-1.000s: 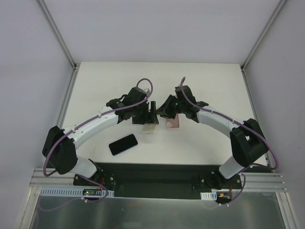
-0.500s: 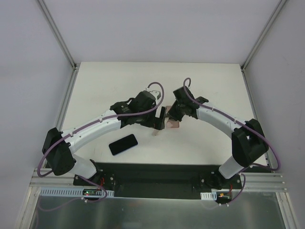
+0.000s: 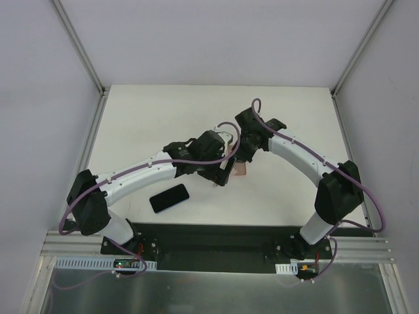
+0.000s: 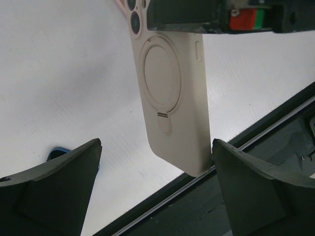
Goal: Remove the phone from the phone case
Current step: Pick up the phone at the center of the board.
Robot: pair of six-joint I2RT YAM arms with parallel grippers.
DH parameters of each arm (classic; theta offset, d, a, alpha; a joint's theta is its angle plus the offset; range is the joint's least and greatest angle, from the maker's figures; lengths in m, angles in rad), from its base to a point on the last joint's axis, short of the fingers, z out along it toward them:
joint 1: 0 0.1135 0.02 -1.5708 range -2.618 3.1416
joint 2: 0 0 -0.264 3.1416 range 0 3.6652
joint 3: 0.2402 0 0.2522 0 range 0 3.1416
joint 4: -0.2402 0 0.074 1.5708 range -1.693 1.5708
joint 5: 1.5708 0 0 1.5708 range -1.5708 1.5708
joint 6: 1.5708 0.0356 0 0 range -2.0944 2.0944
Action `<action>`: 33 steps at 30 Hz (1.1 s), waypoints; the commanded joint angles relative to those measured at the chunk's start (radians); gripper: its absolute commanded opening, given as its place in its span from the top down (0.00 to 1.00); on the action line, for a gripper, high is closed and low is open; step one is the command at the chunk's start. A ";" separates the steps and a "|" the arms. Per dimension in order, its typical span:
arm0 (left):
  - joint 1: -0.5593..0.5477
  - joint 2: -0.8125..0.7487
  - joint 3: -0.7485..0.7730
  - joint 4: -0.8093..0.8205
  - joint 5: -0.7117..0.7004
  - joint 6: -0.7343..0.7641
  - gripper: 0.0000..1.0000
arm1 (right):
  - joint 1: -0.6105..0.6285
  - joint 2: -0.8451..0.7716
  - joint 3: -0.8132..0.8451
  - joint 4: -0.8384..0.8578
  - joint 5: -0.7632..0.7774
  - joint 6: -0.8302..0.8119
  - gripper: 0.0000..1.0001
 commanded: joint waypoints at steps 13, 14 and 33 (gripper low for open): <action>-0.084 0.076 0.080 -0.021 -0.093 0.038 0.31 | 0.009 0.076 0.188 -0.287 -0.081 -0.005 0.99; -0.084 0.079 0.083 -0.023 -0.098 0.038 0.36 | 0.007 0.074 0.187 -0.290 -0.081 -0.005 0.99; -0.103 0.067 0.088 -0.042 -0.164 0.023 1.00 | 0.004 -0.005 0.060 -0.149 -0.084 -0.019 0.63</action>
